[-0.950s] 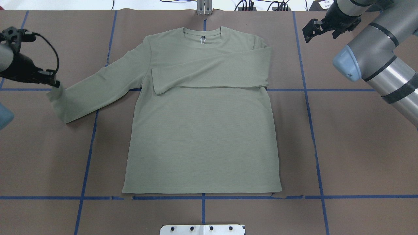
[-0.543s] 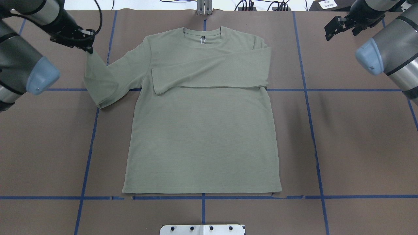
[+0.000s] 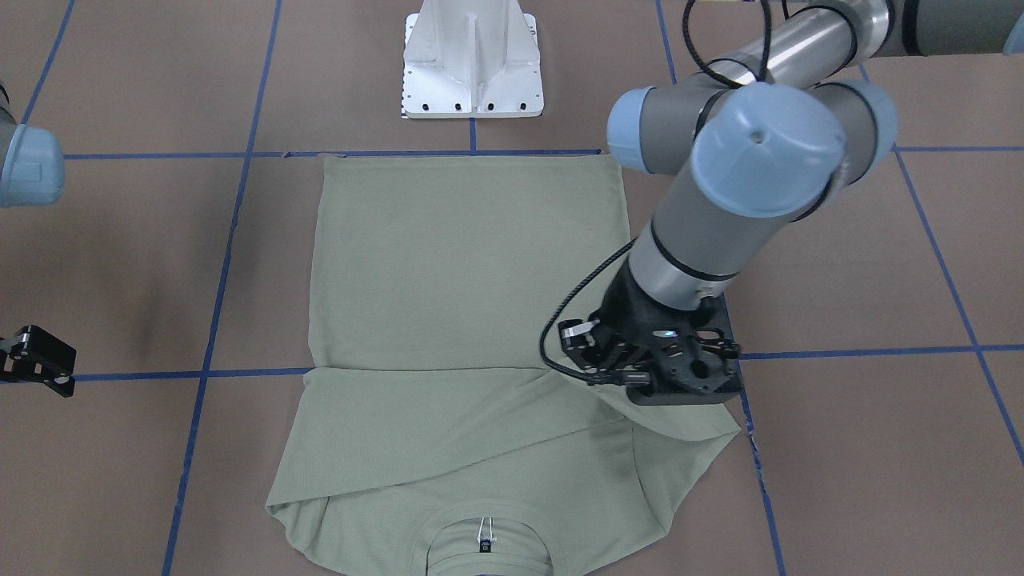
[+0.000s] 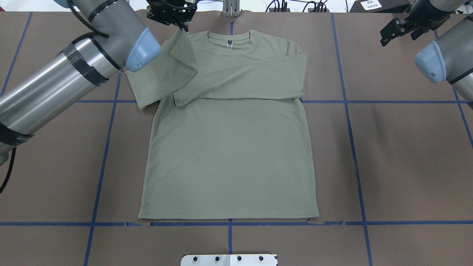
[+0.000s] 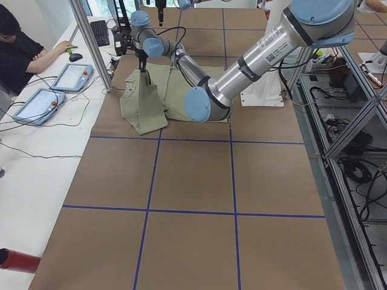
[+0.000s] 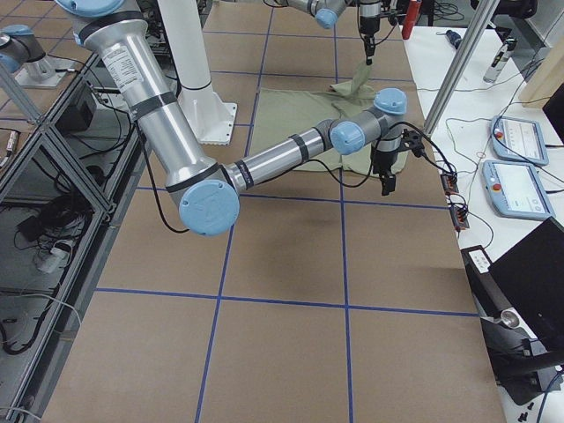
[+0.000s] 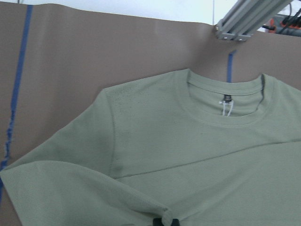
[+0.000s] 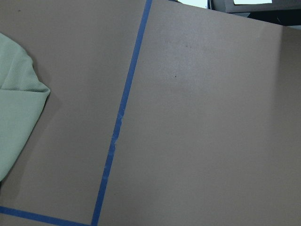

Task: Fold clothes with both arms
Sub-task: 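Fold the grasped sleeve across the shirt body with the left gripper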

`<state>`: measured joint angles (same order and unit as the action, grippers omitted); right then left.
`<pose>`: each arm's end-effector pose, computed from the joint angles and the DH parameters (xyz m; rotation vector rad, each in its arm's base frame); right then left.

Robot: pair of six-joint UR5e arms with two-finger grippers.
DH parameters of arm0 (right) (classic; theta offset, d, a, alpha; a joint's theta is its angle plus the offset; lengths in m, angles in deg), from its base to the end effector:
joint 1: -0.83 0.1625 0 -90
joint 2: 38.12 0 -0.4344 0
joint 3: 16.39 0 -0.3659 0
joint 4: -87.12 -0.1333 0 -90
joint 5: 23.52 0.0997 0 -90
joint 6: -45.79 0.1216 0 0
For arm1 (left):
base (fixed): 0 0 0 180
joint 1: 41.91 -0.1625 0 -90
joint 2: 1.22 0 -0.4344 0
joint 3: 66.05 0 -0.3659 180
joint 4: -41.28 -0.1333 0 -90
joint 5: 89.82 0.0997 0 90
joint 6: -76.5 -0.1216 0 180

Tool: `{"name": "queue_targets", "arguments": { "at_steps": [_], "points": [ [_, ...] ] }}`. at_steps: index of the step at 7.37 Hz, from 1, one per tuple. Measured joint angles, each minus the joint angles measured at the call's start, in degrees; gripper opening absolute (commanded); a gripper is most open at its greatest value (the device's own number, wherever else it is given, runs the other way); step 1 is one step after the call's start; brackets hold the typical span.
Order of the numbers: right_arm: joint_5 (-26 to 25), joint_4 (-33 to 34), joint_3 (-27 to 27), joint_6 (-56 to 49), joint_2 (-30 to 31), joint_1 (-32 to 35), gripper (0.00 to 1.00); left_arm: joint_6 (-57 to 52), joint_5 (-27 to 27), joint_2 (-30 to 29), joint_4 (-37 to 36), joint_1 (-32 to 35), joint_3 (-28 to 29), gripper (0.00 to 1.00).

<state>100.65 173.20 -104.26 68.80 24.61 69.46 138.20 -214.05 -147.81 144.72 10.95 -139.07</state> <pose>-0.1823 -0.6442 0.4327 0.2351 -0.7257 -0.1240 0.4221 -0.6648 0.1492 0.1628 1.0386 -0.1121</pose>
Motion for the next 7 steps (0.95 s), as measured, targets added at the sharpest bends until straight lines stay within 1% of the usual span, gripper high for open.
{"name": "queue_targets", "arguments": {
  "at_steps": [1,2,4,6,7],
  "points": [
    [-0.02,-0.01,0.04,-0.06,0.02,0.0,1.0,2.81,0.06,-2.33,6.3,-2.73,4.9,0.0],
    [0.0,-0.02,0.06,-0.09,0.05,0.04,1.0,4.13,0.1,-4.39,10.53,-4.97,8.65,0.0],
    [0.02,-0.03,-0.03,-0.07,0.22,0.03,1.0,5.04,0.77,-8.25,15.01,-8.42,13.53,0.0],
    [0.02,-0.05,-0.09,-0.06,0.27,0.02,1.0,5.35,5.14,-9.85,21.25,-12.12,18.67,0.0],
    [0.04,-0.09,-0.15,-0.06,0.31,0.01,1.0,5.41,6.55,-10.09,23.54,-13.51,20.07,0.0]
  ]
}}
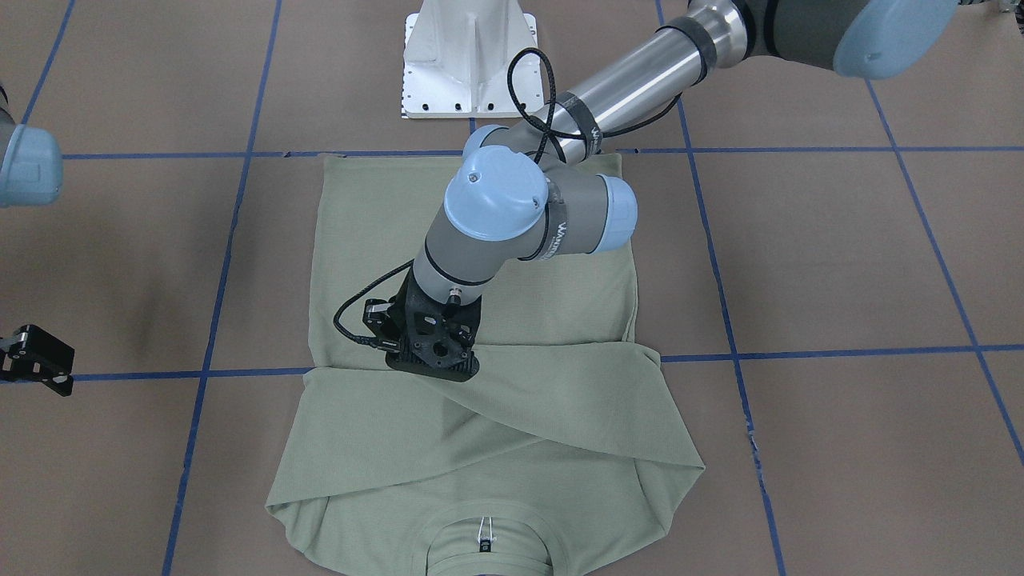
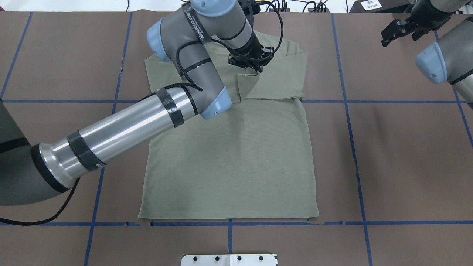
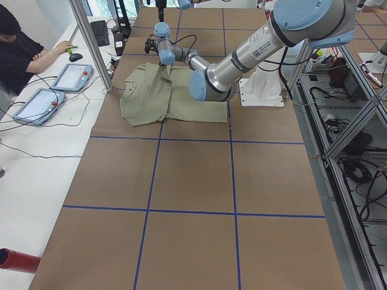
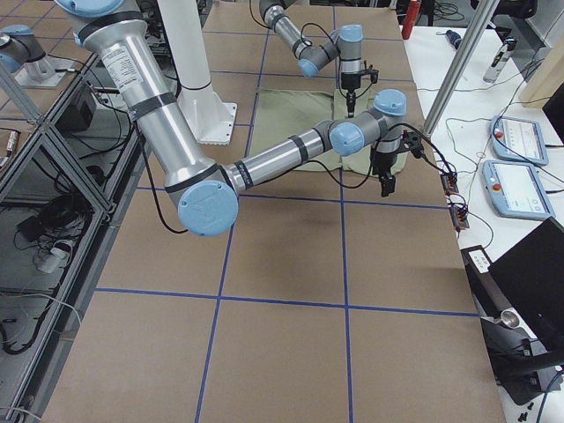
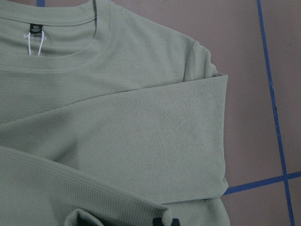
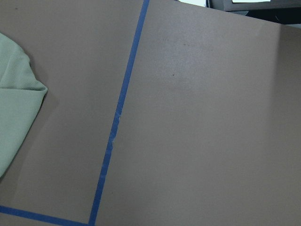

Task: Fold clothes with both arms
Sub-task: 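Fold the grasped sleeve across the shirt body with the left gripper, then release the sleeve and withdraw the left gripper from the shirt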

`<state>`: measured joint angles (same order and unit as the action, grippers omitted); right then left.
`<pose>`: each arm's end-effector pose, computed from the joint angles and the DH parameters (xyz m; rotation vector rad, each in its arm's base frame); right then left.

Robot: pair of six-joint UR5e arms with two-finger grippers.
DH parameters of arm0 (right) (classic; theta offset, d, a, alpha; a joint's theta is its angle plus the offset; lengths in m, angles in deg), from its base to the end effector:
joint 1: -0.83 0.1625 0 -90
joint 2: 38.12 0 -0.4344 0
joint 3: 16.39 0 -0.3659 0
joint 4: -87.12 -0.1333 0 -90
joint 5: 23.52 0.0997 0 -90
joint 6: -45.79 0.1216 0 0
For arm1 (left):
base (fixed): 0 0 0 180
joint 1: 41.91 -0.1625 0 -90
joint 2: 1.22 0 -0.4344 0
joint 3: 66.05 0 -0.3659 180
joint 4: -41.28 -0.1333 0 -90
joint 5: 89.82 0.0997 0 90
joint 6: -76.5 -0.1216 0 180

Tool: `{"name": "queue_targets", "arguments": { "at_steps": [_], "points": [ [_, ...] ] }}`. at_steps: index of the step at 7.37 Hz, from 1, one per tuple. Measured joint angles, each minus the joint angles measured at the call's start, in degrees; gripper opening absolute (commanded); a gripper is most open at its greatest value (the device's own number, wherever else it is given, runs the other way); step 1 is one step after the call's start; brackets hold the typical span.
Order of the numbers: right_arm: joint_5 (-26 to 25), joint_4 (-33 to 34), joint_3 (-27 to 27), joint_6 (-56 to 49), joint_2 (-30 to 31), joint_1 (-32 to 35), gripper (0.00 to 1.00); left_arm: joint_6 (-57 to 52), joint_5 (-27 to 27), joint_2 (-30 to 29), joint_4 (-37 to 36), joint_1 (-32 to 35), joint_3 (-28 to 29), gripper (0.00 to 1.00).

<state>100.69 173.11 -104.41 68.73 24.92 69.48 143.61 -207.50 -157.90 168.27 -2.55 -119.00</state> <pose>-0.1815 -0.6426 0.4348 0.2343 -0.7258 -0.1246 0.6126 -0.6019 0.1048 0.2224 1.1912 0.0293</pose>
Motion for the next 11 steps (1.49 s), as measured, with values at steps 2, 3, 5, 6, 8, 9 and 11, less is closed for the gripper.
{"name": "queue_targets", "arguments": {
  "at_steps": [2,3,5,6,8,9,11],
  "points": [
    [0.05,-0.03,-0.09,0.0,0.04,0.0,1.0,0.42,1.72,-0.87,2.01,-2.31,1.15,0.0],
    [0.05,-0.03,-0.11,0.0,0.02,0.0,1.0,1.12,2.82,-1.52,3.66,-3.21,2.16,0.99],
    [-0.01,-0.03,-0.12,0.0,-0.02,0.0,1.0,2.75,3.92,-2.08,7.68,-4.05,4.05,1.0],
    [-0.02,-0.03,-0.05,0.0,-0.02,-0.03,1.0,4.61,4.28,-2.05,8.67,-4.52,4.24,1.0],
    [-0.02,-0.03,0.08,0.04,-0.08,-0.11,1.0,5.88,4.18,-1.88,7.09,-4.82,3.52,1.0],
    [0.0,-0.01,0.09,0.3,-0.07,-0.14,1.0,5.12,3.8,-1.72,3.59,-4.62,2.16,1.0],
    [1.49,-0.07,-0.06,1.57,0.32,-0.38,1.0,-1.44,2.0,0.72,-6.68,-2.58,-3.06,1.0]
  ]
}}
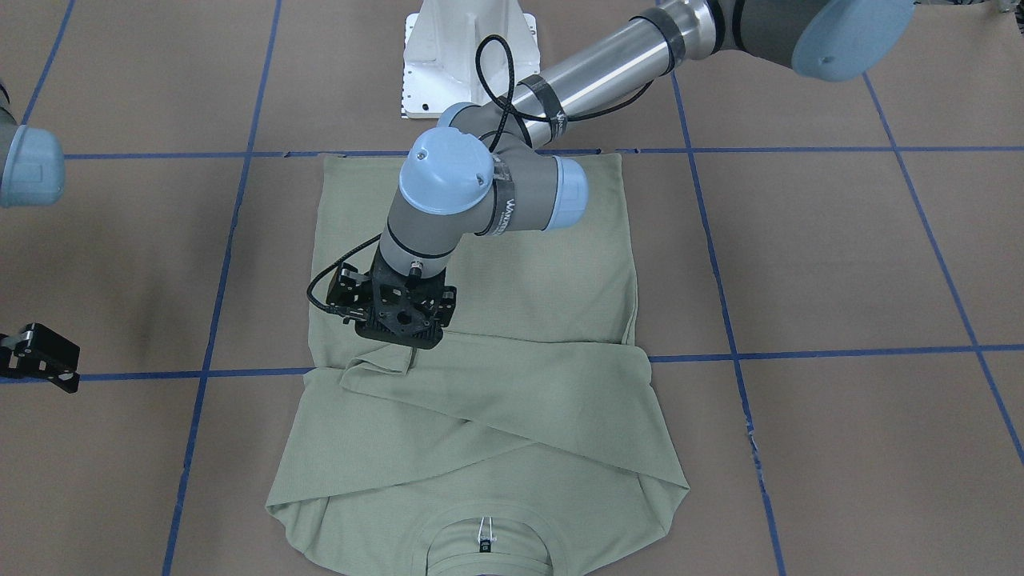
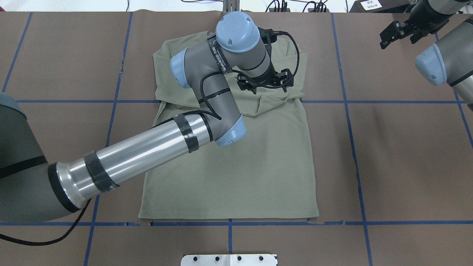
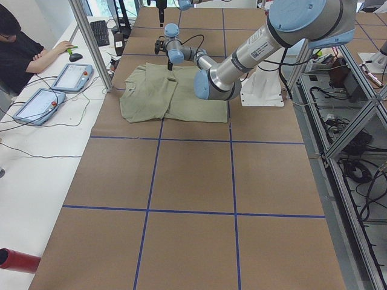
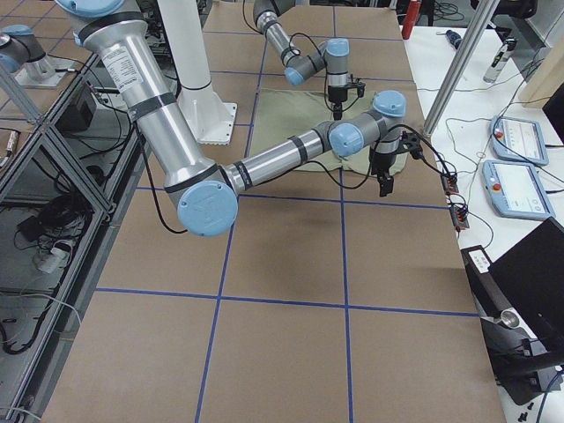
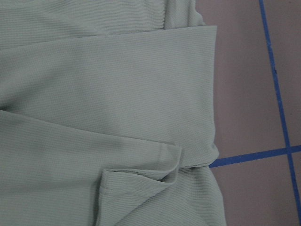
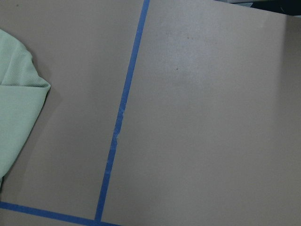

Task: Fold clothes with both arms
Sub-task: 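Release the sleeve and withdraw the left gripper from the shirt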

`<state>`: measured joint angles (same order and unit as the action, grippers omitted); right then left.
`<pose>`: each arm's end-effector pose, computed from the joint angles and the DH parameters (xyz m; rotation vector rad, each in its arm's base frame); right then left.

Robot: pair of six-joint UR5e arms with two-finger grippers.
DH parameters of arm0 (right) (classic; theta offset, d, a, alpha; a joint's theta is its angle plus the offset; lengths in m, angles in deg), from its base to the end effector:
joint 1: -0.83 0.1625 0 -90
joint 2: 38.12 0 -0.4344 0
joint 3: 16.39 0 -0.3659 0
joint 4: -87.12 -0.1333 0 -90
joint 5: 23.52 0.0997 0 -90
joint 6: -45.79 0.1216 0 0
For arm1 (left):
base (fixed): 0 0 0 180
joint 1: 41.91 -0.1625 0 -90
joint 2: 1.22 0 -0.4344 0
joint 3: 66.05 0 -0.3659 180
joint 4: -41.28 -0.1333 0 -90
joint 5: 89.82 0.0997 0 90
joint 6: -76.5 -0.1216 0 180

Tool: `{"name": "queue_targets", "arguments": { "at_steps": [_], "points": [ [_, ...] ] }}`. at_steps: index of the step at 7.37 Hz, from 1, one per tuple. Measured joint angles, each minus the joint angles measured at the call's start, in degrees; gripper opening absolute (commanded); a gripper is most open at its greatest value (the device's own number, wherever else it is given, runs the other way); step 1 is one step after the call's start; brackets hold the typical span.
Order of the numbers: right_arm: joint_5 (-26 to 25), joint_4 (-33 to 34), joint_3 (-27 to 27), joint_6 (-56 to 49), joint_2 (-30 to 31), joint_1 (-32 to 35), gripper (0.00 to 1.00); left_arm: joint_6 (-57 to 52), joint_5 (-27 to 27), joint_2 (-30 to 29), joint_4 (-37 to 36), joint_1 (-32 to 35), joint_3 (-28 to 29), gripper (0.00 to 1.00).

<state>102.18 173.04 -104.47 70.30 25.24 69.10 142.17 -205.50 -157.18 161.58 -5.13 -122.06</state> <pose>-0.1872 -0.6381 0.4363 0.2076 -0.7512 -0.1105 0.6330 -0.5738 0.1085 0.1953 1.1213 0.0501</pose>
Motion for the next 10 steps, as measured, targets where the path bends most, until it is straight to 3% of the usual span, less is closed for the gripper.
{"name": "queue_targets", "arguments": {
  "at_steps": [2,5,8,10],
  "points": [
    [0.85,-1.06,-1.98,7.03,0.29,-2.65,1.0,-6.17,-4.21,7.43,-3.53,4.18,-7.09,1.0],
    [-2.08,-1.52,-14.03,24.93,4.97,-11.4,1.0,-5.34,-2.8,24.4,-2.21,6.97,-24.93,1.0],
    [-10.53,-2.75,-28.8,41.71,13.98,-24.14,1.0,-4.62,-3.03,40.99,-1.21,7.27,-43.79,1.0],
    [-17.92,-12.63,-33.41,53.98,22.31,-33.42,1.0,-4.31,-5.49,47.44,-0.87,7.17,-49.15,1.0]
  ]
}}
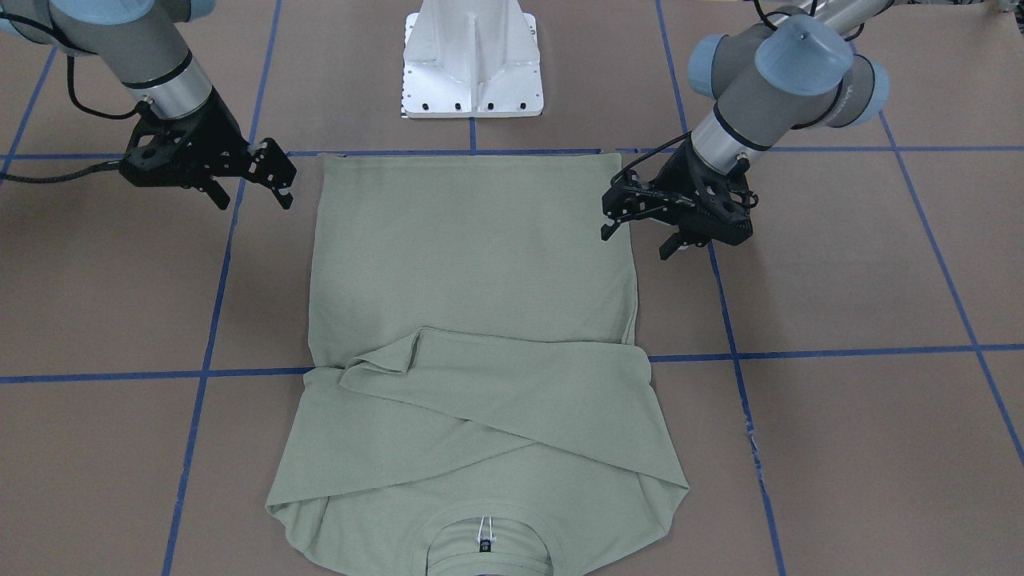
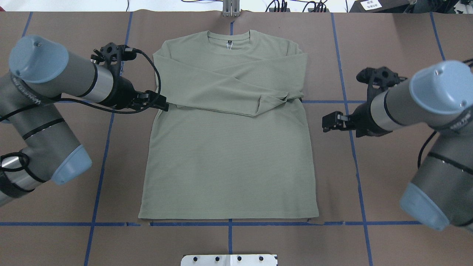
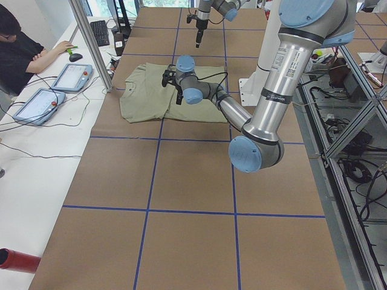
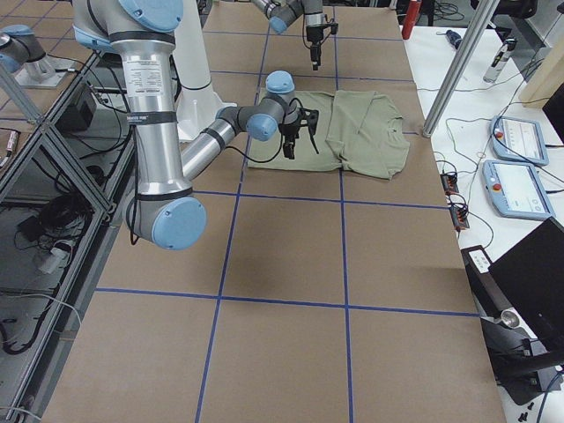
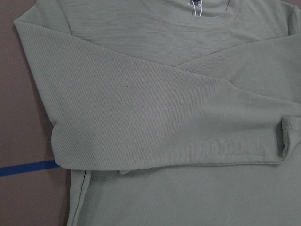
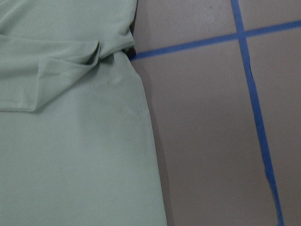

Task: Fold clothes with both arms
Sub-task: 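Move both grippers down to the shirt hem corners nearest the robot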

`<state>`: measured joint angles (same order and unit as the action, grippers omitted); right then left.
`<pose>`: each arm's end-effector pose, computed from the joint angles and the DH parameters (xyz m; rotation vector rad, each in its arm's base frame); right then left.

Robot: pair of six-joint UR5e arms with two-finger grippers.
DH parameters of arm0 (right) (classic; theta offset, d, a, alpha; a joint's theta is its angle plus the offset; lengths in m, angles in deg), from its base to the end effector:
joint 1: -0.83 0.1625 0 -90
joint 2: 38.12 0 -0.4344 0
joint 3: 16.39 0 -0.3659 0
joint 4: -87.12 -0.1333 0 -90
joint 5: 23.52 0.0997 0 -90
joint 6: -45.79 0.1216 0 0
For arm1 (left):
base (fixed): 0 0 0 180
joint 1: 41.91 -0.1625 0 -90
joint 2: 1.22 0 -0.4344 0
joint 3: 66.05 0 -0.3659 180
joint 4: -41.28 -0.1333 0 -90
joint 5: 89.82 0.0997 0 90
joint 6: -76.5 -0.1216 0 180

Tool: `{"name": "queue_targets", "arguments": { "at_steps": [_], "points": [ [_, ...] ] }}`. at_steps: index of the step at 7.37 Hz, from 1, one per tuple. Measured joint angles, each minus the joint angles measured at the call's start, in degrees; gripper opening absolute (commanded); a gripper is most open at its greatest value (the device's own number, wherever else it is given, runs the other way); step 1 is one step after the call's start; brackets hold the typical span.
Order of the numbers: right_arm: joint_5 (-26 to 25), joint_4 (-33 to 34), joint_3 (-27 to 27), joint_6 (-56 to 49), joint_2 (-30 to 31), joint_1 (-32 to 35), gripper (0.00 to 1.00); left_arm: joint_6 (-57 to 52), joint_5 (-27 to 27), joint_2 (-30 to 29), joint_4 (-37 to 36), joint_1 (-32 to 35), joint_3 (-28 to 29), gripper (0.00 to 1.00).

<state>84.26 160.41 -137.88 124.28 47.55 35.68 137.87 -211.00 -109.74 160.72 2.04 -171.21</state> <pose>-0.3406 -0.3544 0.3728 0.0931 -0.9508 0.2338 0.3690 -0.4534 0.3296 0.2413 1.1488 0.0636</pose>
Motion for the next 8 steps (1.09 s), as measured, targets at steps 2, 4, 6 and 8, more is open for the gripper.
{"name": "queue_targets", "arguments": {
  "at_steps": [2,4,6,8],
  "points": [
    [-7.99,-6.86,-0.73,6.51,5.35,-7.81,1.0,0.01,0.04,7.14,1.39,-0.62,-5.05,1.0],
    [-12.28,-7.87,-0.7,10.68,6.85,-12.37,0.98,1.6,4.21,12.85,5.45,-5.11,-6.8,1.0],
    [-14.5,-7.97,-0.81,17.53,7.48,-15.47,0.89,7.57,8.24,14.79,7.56,-10.55,-7.07,0.89],
    [-14.7,-7.73,-1.09,23.43,7.46,-16.21,0.88,16.68,11.58,15.08,7.83,-15.51,-7.13,0.74]
  ]
}}
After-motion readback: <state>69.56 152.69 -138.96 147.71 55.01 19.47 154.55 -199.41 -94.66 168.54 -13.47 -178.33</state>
